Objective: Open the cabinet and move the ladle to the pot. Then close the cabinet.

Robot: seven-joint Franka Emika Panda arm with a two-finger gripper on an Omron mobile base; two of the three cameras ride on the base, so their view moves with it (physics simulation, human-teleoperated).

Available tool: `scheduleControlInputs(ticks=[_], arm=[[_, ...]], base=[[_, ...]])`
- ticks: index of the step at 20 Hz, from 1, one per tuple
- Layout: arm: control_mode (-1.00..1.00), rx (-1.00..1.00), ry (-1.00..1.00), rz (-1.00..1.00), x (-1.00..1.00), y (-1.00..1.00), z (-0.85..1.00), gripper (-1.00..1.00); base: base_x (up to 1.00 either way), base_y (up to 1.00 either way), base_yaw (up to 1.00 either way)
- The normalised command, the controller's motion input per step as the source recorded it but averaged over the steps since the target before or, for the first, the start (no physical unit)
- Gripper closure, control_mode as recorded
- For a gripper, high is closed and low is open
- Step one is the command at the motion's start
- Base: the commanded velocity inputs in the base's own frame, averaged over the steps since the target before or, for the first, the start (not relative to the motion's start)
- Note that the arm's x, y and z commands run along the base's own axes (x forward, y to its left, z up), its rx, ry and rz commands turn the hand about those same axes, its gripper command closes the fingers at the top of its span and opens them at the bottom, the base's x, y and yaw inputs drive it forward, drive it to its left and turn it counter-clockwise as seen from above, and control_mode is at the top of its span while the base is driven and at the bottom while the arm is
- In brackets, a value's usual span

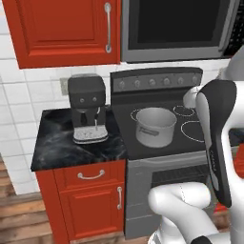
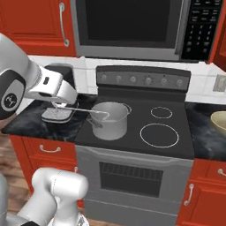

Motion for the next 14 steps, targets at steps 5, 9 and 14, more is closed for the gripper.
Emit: scheduleControlInputs(ticks=[5, 9, 14], arm=[[1.00, 0.00, 0.00, 0.00, 0.00, 0.00, 0.00, 1.00], [1.00, 0.00, 0.00, 0.00, 0.00, 0.00, 0.00, 1.00], [1.00, 0.00, 0.00, 0.00, 0.00, 0.00, 0.00, 1.00]], base=[[0.77, 0.20, 0.00], [0.81, 0.04, 0.00], [0.66, 0.00, 0.00]])
